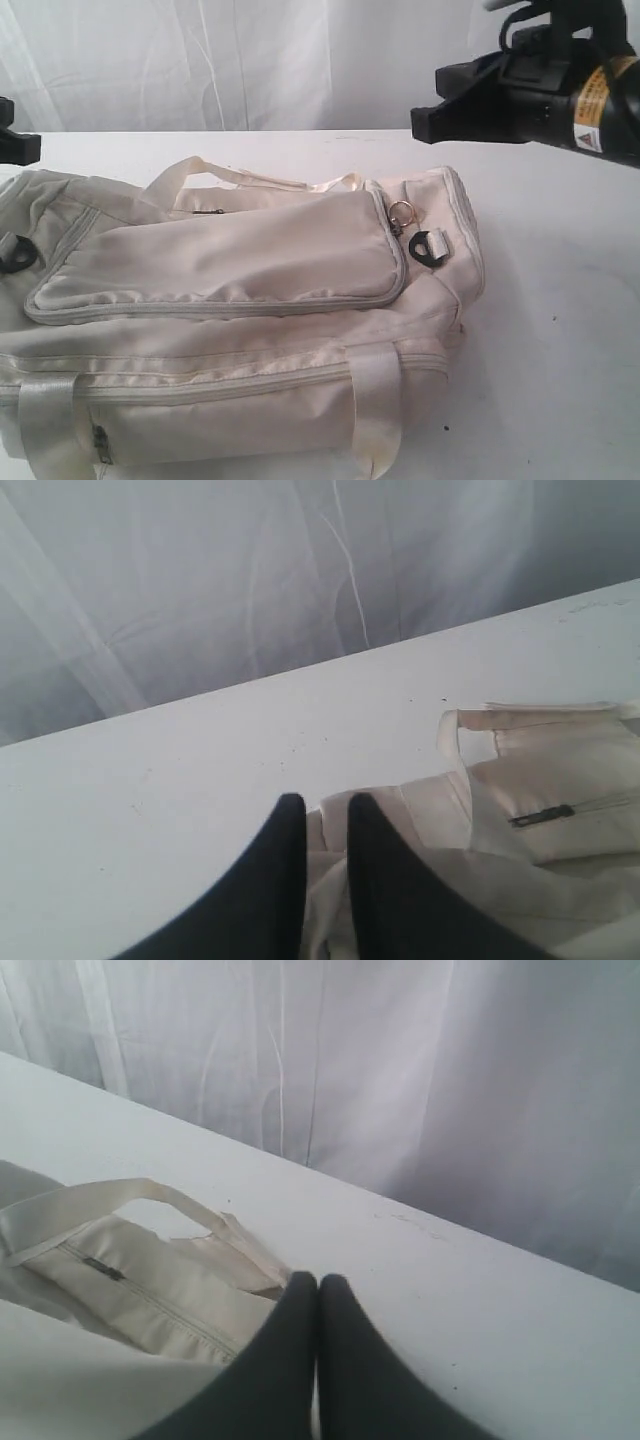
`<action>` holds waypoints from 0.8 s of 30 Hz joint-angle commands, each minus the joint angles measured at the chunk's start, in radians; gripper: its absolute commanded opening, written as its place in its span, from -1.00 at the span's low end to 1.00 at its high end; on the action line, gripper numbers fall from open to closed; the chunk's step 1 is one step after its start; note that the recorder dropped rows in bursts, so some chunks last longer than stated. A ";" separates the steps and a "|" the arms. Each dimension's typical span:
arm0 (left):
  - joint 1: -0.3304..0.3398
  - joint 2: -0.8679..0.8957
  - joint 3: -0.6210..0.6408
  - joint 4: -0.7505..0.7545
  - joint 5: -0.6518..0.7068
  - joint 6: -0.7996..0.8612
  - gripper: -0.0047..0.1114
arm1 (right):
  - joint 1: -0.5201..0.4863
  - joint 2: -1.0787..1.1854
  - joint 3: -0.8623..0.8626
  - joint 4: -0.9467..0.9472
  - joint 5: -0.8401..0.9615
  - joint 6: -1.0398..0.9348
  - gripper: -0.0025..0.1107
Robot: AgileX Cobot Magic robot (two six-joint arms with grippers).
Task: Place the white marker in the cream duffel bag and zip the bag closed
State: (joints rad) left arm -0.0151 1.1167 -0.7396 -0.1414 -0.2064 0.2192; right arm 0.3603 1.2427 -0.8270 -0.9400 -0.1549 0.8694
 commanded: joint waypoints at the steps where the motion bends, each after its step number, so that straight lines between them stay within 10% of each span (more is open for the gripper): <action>1: 0.002 -0.124 0.090 -0.006 0.021 -0.018 -0.54 | -0.006 -0.145 0.132 0.005 -0.007 0.042 -0.96; 24: 0.002 -0.579 0.371 -0.021 0.330 -0.112 -0.54 | -0.006 -0.554 0.526 0.005 -0.009 0.218 -0.96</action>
State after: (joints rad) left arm -0.0151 0.5564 -0.3755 -0.1482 0.0828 0.1203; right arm 0.3603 0.6955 -0.3061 -0.9400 -0.1620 1.0570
